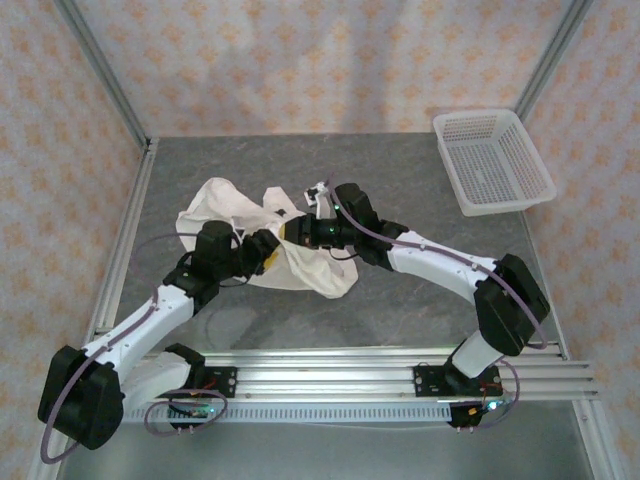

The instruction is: Fold the inside-out t-shirt

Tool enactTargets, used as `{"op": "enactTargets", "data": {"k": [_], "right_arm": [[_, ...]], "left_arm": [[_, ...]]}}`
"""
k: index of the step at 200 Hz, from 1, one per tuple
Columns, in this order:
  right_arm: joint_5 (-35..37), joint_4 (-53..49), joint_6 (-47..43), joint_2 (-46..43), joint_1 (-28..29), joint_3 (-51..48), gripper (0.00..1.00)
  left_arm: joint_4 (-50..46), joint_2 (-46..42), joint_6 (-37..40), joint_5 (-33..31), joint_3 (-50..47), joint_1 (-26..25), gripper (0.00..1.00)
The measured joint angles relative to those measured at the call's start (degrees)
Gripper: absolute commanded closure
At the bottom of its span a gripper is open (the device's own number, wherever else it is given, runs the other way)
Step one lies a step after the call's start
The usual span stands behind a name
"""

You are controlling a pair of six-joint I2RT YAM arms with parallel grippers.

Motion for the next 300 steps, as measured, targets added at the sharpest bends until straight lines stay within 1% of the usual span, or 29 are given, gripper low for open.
{"op": "enactTargets", "data": {"k": [1, 2, 31, 40, 60, 83, 87, 100, 104, 110, 116, 133, 146, 165, 183, 191, 206, 230, 240, 248, 257, 269, 273, 276, 277, 284, 300], "right_arm": [[0.0, -0.02, 0.09, 0.0, 0.0, 0.0, 0.91], [0.0, -0.02, 0.24, 0.0, 0.0, 0.0, 0.91], [0.0, 1.51, 2.58, -0.09, -0.33, -0.46, 0.92], [0.0, 2.89, 3.74, -0.48, -0.83, -1.42, 0.94], [0.66, 5.29, 6.62, -2.78, -3.37, -4.59, 0.96], [1.33, 5.79, 7.43, -4.96, -5.7, -6.01, 0.95], [1.36, 5.81, 7.52, -5.11, -5.81, -6.03, 0.95], [1.49, 6.21, 7.61, -5.57, -5.88, -6.03, 0.95], [1.49, 6.29, 7.63, -5.66, -5.84, -6.05, 0.95], [1.49, 6.34, 7.67, -5.68, -5.75, -6.05, 0.95], [1.49, 6.34, 7.78, -5.73, -5.73, -6.05, 0.95], [1.49, 6.29, 8.02, -5.73, -5.73, -6.1, 0.95], [1.51, 6.32, 8.24, -5.73, -5.73, -6.1, 0.95], [1.51, 6.29, 8.48, -5.73, -5.73, -6.1, 0.94], [1.49, 6.25, 8.68, -5.73, -5.73, -6.1, 0.94], [1.49, 6.21, 8.66, -5.73, -5.73, -6.1, 0.94], [1.49, 6.08, 8.7, -5.73, -5.73, -6.1, 0.94], [1.49, 5.86, 9.05, -5.73, -5.73, -6.1, 0.94], [1.49, 5.84, 9.2, -5.73, -5.73, -6.1, 0.94], [1.51, 5.81, 9.29, -5.77, -5.73, -6.1, 0.91], [1.55, 5.66, 9.55, -5.9, -5.73, -6.1, 0.82], [2.01, 5.29, 9.68, -6.29, -5.75, -6.21, 0.81], [2.25, 5.22, 9.9, -6.56, -5.9, -6.34, 0.82], [2.43, 5.2, 9.92, -6.8, -5.9, -6.47, 0.87], [2.49, 5.18, 9.94, -6.93, -5.95, -6.54, 0.9], [2.84, 5.01, 10.05, -7.58, -6.29, -6.82, 0.96], [3.56, 4.98, 10.49, -9.2, -7.96, -7.93, 0.99]], "left_arm": [[0.0, 0.0, 0.0, 0.0, 0.0, 0.0, 1.0], [-0.04, 0.0, 0.11, 0.0, 0.11, 0.0, 1.0], [-4.09, -0.02, 1.9, -1.14, 2.51, 0.0, 1.0], [-5.64, -0.02, 2.23, -1.77, 2.58, 0.11, 1.0], [-7.08, -0.04, 2.05, -2.6, 0.04, 1.03, 1.0], [-9.57, -0.39, 2.34, -3.06, -3.56, 1.6, 1.0], [-10.03, -0.63, 2.51, -3.06, -3.82, 1.6, 0.94], [-10.95, -3.04, 4.94, -2.75, -3.8, 1.53, 0.66], [-10.95, -3.76, 5.09, -2.62, -3.67, 1.53, 0.59], [-10.91, -5.38, 6.64, -2.32, -3.32, 1.36, 0.5], [-10.93, -7.21, 8.26, -1.77, -2.54, 1.07, 0.44], [-10.93, -10.21, 12.46, -0.72, 0.9, -0.39, 0.37], [-9.99, -10.27, 14.99, 0.28, 4.2, -1.95, 0.35], [-7.43, -8.07, 16.9, 1.29, 5.27, -4.0, 0.34], [-6.21, -3.93, 18.03, 1.46, 5.46, -6.12, 0.35], [-6.08, -1.36, 18.69, 1.46, 5.62, -6.99, 0.39], [-5.79, 2.03, 19.41, 1.46, 6.05, -7.48, 0.51], [-5.27, 5.92, 20.35, 1.36, 7.89, -7.48, 0.73], [-4.87, 6.84, 20.28, 1.18, 8.46, -7.48, 0.87], [-4.52, 7.26, 20.24, 0.92, 8.61, -7.48, 1.0], [-4.5, 7.34, 20.59, 0.28, 8.61, -7.48, 1.0], [-4.74, 7.34, 20.39, -0.92, 8.61, -7.48, 1.0], [-5.03, 7.32, 20.33, -1.36, 8.61, -7.48, 1.0], [-5.31, 7.32, 20.31, -1.7, 8.61, -7.48, 1.0], [-5.46, 7.3, 20.33, -1.86, 8.61, -7.48, 1.0], [-6.03, 7.23, 20.28, -2.45, 8.59, -7.48, 1.0], [-7.91, 6.03, 20.2, -4.7, 7.89, -7.45, 1.0]]}}
